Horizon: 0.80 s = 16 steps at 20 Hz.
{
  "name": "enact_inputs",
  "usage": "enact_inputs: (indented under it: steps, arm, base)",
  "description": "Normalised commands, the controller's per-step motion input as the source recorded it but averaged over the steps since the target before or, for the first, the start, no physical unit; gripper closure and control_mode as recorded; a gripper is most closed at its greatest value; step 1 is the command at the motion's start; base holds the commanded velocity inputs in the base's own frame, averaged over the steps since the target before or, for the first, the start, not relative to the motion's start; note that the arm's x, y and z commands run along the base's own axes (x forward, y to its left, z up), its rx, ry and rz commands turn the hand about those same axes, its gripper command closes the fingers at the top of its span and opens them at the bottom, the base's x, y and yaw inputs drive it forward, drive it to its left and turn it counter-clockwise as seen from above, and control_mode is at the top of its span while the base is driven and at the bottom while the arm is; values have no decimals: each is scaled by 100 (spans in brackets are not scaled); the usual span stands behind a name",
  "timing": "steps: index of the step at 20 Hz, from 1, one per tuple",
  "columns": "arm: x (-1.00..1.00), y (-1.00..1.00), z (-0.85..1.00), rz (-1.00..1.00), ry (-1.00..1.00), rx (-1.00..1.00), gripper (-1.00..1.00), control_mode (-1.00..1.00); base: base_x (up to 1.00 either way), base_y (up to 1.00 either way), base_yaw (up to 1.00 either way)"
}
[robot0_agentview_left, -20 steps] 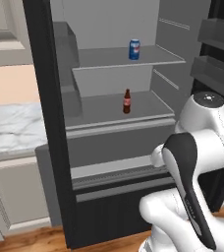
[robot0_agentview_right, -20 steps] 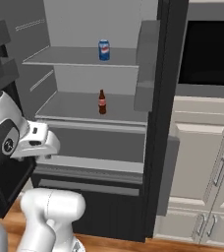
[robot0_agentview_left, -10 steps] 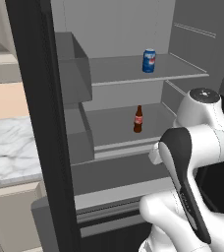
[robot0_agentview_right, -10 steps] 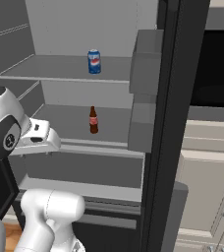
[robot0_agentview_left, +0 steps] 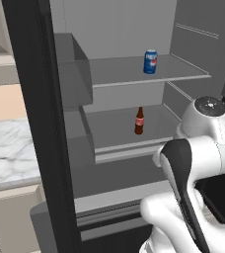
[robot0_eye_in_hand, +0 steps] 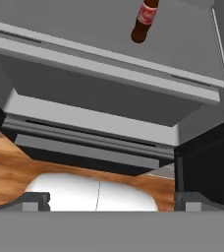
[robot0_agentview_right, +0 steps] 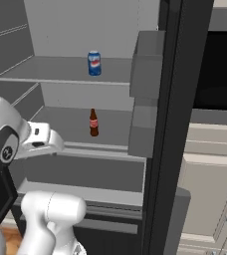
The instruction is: Open the fridge, grab two sodas, and place both sodas inside the bowl with ice on the dining counter.
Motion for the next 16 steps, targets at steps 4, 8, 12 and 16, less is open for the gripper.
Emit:
enact_inputs:
  steps: [4, 8, 12, 16]
  arm:
    - [19, -29, -25, 10, -31, -3, -100, -100]
    - [51, -17, -8, 11, -25, 0, -100, -100]
    - [59, -1, -31, 12, -25, 0, -100, -100]
    - [66, -1, -38, 8, -18, 0, -100, -100]
  base:
    - [0, 0, 0]
    - [0, 0, 0]
    - [0, 0, 0]
    - [0, 0, 0]
